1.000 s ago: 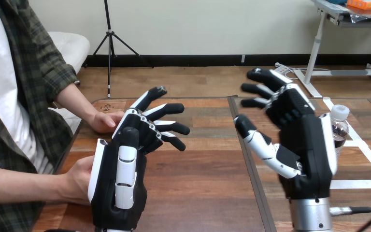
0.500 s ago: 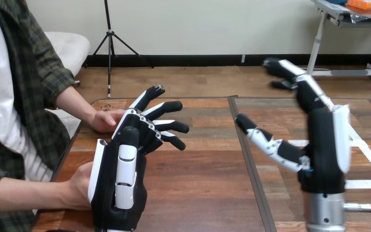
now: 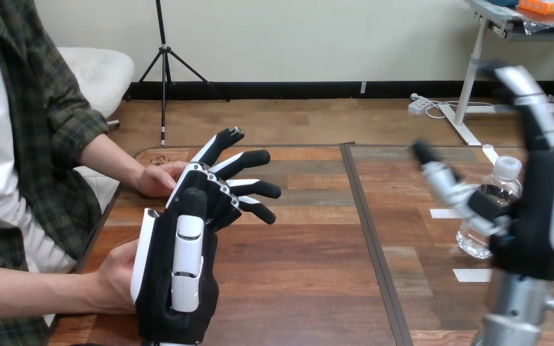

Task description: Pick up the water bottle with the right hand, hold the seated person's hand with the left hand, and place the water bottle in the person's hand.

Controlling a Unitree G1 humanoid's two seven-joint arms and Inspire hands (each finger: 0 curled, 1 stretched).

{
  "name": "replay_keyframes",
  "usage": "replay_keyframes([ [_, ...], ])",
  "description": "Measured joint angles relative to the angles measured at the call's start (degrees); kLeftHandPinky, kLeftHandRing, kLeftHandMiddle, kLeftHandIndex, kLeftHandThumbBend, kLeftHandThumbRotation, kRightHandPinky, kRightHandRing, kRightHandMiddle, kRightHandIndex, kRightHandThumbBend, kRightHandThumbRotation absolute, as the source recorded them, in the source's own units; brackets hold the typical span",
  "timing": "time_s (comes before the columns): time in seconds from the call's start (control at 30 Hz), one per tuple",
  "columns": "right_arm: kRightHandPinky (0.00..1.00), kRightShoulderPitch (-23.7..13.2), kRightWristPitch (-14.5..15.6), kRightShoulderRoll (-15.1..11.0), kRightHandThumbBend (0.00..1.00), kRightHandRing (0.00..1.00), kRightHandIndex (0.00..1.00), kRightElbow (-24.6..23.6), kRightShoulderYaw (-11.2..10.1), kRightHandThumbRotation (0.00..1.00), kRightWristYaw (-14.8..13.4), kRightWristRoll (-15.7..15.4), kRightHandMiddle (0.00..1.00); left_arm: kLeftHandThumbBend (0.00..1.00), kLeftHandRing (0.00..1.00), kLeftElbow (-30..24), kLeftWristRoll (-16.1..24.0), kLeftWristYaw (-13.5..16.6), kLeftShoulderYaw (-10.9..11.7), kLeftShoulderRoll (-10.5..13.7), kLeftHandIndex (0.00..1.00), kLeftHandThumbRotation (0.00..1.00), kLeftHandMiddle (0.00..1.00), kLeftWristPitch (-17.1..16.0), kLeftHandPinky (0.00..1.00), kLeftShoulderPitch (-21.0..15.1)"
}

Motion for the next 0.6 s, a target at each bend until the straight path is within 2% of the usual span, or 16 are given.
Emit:
replay_keyframes([
  [0.2,0.74,-1.7,0.2,-2.2,0.69,0.83,0.78,2.0,-0.9,0.29,-3.6,0.1,0.84,0.39,0.61,0.1,0.0,0.0,0.0,0.0,0.84,1.0,0.74,0.0,0.45,0.0],
  [0.4,0.73,-2.8,-0.6,-4.5,0.7,0.82,0.78,4.3,-1.4,0.31,-6.4,0.7,0.83,0.39,0.61,0.2,0.0,0.0,-0.1,0.0,0.84,1.0,0.74,0.0,0.45,0.0],
  [0.6,0.71,-3.7,-1.2,-5.6,0.72,0.81,0.77,6.4,-1.6,0.33,-8.5,1.9,0.83,0.39,0.6,0.5,0.1,0.0,-0.1,0.0,0.83,1.0,0.73,-0.1,0.45,0.0],
])
